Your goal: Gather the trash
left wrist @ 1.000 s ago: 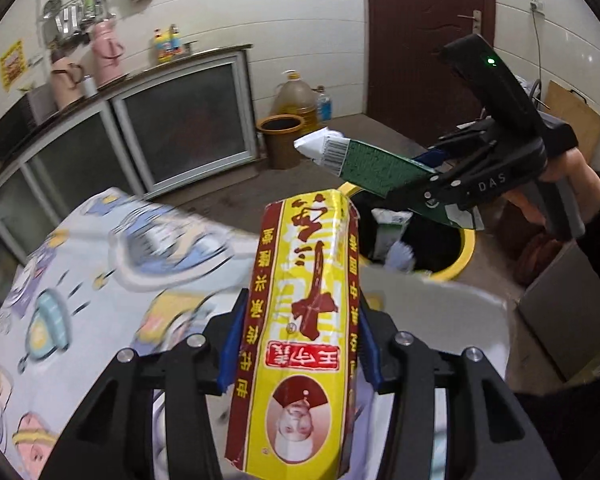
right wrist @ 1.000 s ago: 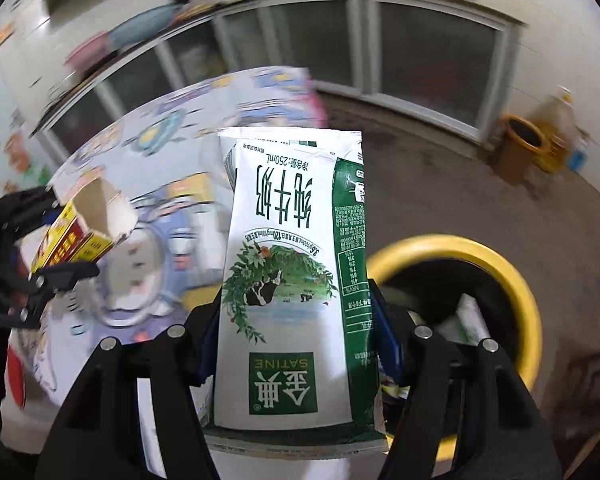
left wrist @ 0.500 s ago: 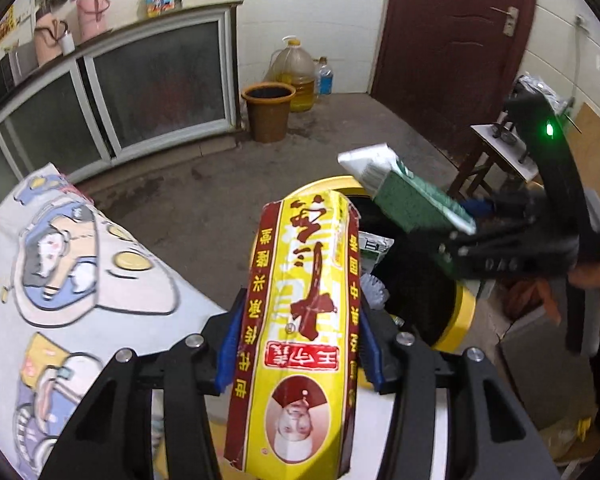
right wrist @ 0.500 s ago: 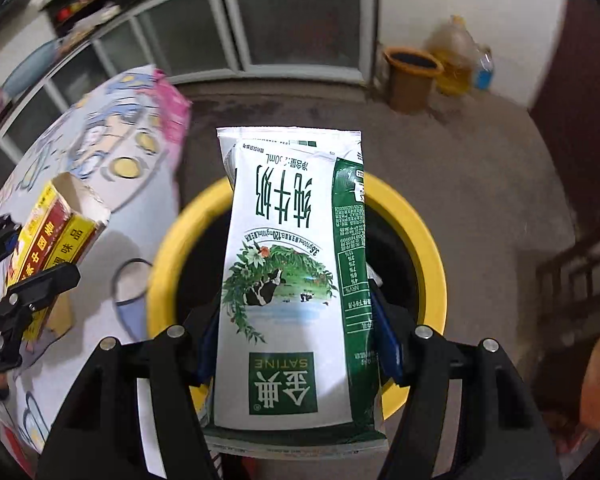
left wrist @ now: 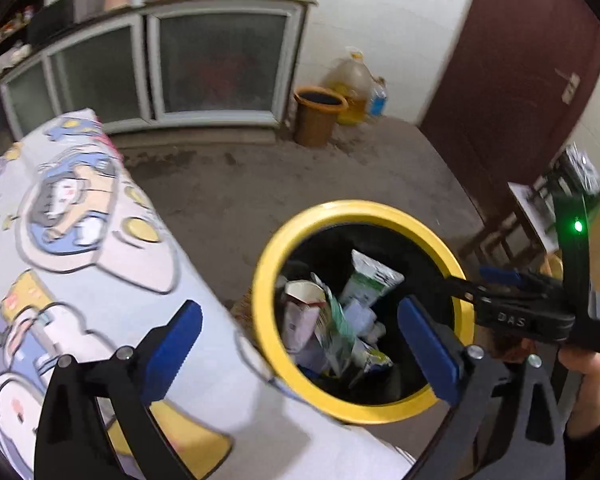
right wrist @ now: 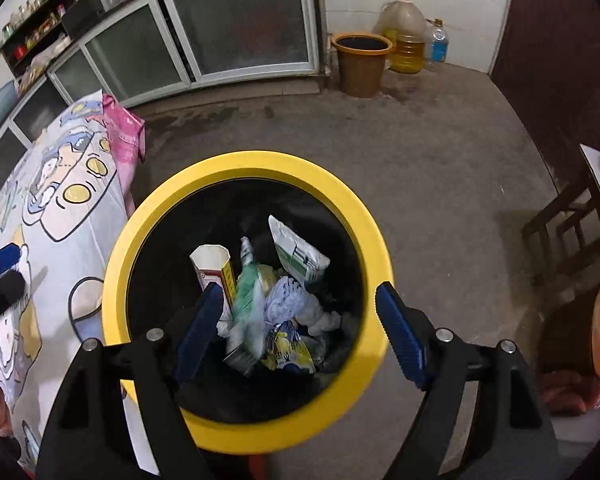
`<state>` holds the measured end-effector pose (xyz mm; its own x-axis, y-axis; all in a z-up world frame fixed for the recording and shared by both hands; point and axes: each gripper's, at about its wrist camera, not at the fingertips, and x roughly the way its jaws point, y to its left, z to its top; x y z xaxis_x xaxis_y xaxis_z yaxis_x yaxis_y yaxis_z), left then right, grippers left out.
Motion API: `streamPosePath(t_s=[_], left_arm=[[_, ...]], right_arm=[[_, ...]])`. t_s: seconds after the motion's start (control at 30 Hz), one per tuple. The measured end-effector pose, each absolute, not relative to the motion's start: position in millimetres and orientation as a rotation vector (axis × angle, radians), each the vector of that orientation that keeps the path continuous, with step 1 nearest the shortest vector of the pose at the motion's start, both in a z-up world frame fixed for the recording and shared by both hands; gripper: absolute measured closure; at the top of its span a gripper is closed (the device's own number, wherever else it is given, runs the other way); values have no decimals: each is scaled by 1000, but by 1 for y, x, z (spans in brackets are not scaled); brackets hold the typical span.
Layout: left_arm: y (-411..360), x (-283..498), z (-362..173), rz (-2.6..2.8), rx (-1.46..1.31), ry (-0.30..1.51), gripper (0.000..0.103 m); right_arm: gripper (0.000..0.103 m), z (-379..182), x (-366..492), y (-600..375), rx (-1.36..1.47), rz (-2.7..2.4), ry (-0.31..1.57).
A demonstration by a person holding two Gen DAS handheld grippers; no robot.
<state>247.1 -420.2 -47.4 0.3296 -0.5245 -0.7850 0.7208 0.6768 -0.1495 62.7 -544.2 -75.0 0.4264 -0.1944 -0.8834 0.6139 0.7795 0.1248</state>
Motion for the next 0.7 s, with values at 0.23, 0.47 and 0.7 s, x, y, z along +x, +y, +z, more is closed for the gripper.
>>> streamPosePath(t_s=[0.23,0.47,0.7], left_arm=[[-351,219,-17,-694,250,735,8],[-247,169,30,-556,150,507,8],[-149,98,59,-421,103,282,8]], right_arm=[[10,-42,25,-531,434,-643,846],[8,17,-7,-470,313,-720,555],[8,72,-35,-348,122,-631,321]])
